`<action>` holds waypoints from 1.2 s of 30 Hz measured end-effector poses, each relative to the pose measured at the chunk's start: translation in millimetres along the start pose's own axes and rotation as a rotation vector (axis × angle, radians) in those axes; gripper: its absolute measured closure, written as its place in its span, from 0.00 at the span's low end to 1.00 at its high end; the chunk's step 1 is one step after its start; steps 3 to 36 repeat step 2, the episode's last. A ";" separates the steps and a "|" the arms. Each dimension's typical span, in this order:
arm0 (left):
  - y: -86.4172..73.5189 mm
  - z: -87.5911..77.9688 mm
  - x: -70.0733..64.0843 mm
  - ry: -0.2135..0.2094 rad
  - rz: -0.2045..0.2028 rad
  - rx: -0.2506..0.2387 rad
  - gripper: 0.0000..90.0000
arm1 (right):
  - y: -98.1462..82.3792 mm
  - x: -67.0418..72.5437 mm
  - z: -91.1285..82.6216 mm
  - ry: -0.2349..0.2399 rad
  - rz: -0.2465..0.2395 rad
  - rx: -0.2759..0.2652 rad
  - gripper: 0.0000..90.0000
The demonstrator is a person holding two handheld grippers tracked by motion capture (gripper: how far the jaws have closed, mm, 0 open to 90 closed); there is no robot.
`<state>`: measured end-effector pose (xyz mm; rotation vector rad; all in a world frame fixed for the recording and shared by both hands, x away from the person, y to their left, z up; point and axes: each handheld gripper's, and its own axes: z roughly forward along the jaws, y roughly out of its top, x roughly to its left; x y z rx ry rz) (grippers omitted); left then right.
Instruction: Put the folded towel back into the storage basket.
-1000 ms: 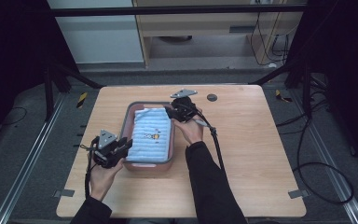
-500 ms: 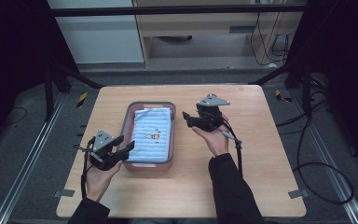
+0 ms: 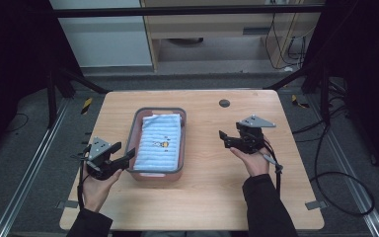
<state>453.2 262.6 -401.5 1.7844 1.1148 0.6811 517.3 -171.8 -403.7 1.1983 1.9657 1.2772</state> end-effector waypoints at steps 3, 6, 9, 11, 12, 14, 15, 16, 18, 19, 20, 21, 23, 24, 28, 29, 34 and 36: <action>-0.8 -1.5 3.4 0.004 -0.002 -0.001 0.44 | -7.4 -5.9 -5.2 -0.011 0.006 0.009 0.29; -0.8 -1.5 3.4 0.004 -0.002 -0.001 0.44 | -7.4 -5.9 -5.2 -0.011 0.006 0.009 0.29; -0.8 -1.5 3.4 0.004 -0.002 -0.001 0.44 | -7.4 -5.9 -5.2 -0.011 0.006 0.009 0.29; -0.8 -1.5 3.4 0.004 -0.002 -0.001 0.44 | -7.4 -5.9 -5.2 -0.011 0.006 0.009 0.29; -0.8 -1.5 3.4 0.004 -0.002 -0.001 0.44 | -7.4 -5.9 -5.2 -0.011 0.006 0.009 0.29; -0.8 -1.5 3.4 0.004 -0.002 -0.001 0.44 | -7.4 -5.9 -5.2 -0.011 0.006 0.009 0.29; -0.8 -1.5 3.4 0.004 -0.002 -0.001 0.44 | -7.4 -5.9 -5.2 -0.011 0.006 0.009 0.29; -0.8 -1.5 3.4 0.004 -0.002 -0.001 0.44 | -7.4 -5.9 -5.2 -0.011 0.006 0.009 0.29; -0.8 -1.5 3.4 0.004 -0.002 -0.001 0.44 | -7.4 -5.9 -5.2 -0.011 0.006 0.009 0.29; -0.8 -1.5 3.4 0.004 -0.002 -0.001 0.44 | -7.4 -5.9 -5.2 -0.011 0.006 0.009 0.29; -0.8 -1.5 3.4 0.004 -0.002 -0.001 0.44 | -7.4 -5.9 -5.2 -0.011 0.006 0.009 0.29; -0.8 -1.5 3.4 0.004 -0.002 -0.001 0.44 | -7.4 -5.9 -5.2 -0.011 0.006 0.009 0.29; -0.8 -1.5 3.4 0.004 -0.002 -0.001 0.44 | -7.4 -5.9 -5.2 -0.011 0.006 0.009 0.29; -0.8 -1.5 3.4 0.004 -0.002 -0.001 0.44 | -7.4 -5.9 -5.2 -0.011 0.006 0.009 0.29; -0.8 -1.5 3.4 0.004 -0.002 -0.001 0.44 | -7.4 -5.9 -5.2 -0.011 0.006 0.009 0.29; -0.8 -1.5 3.4 0.004 -0.002 -0.001 0.44 | -7.4 -5.9 -5.2 -0.011 0.006 0.009 0.29; -0.8 -1.5 3.4 0.004 -0.002 -0.001 0.44 | -7.4 -5.9 -5.2 -0.011 0.006 0.009 0.29; -0.8 -1.5 3.4 0.004 -0.002 -0.001 0.44 | -7.4 -5.9 -5.2 -0.011 0.006 0.009 0.29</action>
